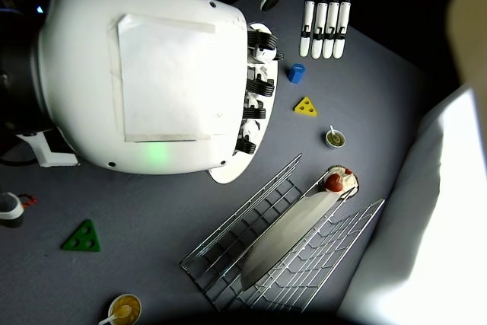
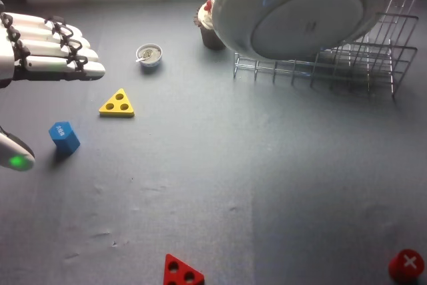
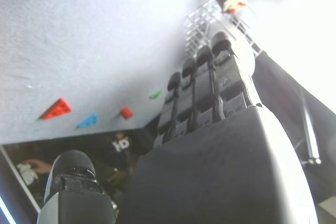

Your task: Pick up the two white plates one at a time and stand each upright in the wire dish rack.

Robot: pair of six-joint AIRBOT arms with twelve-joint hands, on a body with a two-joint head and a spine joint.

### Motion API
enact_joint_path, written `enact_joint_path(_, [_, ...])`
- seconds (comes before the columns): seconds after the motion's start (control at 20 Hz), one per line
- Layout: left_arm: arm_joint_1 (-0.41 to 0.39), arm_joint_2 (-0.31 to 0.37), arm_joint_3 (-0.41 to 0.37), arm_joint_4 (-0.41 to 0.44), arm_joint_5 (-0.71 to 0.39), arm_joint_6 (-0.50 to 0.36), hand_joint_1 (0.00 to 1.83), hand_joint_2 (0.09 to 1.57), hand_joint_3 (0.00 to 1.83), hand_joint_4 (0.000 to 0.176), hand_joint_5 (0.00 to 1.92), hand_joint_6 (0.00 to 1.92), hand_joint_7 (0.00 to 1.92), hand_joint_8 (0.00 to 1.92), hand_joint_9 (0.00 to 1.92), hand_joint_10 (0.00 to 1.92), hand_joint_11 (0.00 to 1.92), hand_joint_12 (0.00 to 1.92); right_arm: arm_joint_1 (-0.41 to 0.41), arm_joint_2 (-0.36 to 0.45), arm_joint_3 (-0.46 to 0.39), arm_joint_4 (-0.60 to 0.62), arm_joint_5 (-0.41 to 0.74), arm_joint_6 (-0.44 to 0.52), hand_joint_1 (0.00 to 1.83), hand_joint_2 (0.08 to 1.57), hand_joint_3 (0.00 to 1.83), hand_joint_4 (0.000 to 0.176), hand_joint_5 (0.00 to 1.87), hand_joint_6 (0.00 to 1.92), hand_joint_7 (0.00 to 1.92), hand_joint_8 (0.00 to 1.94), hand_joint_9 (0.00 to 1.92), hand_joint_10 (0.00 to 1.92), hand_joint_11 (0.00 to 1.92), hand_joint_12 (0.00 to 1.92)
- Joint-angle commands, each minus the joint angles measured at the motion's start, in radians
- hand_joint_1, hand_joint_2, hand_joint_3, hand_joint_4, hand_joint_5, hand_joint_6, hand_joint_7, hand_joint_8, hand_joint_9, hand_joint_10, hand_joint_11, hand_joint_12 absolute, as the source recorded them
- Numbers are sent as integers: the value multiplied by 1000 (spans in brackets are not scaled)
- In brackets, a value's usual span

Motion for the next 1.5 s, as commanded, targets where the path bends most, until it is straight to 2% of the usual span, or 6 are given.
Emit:
enact_joint_path(0.0, [-7,4,0,-70,-42,0,0,970,2,0,25,3,60,4,63,3,96,10,27,6,13,66,-33,45,1492,1086,0,0,849,1102,990,761,1055,827,950,1411])
enact_joint_path(0.15, [-7,4,-15,-77,-29,0,0,967,1,0,18,0,50,0,57,0,92,8,20,-1,36,30,-33,120,1493,1086,0,0,835,1114,993,753,1060,825,954,1407])
enact_joint_path(0.35, [-7,4,-26,-98,-14,0,5,969,1,0,28,5,56,4,56,1,96,9,-6,-15,75,29,-33,160,1494,1078,0,0,859,1083,1002,744,1071,800,975,1374])
enact_joint_path(0.9, [-8,-6,-52,-86,27,0,0,956,0,0,18,4,39,3,48,4,83,11,-38,-64,174,29,-33,207,1497,1055,0,0,936,965,1081,604,1130,708,978,1367])
enact_joint_path(1.25, [-11,-8,-92,-67,31,0,0,965,0,0,21,3,44,3,54,5,89,13,-39,-87,230,29,-34,236,1497,1062,1,0,918,999,1030,685,1121,726,982,1358])
enact_joint_path(1.45, [-11,-7,-102,-79,39,0,0,963,0,0,27,3,60,6,71,8,105,18,-41,-99,257,30,-37,239,1498,1054,0,0,945,951,1076,605,1142,702,968,1374])
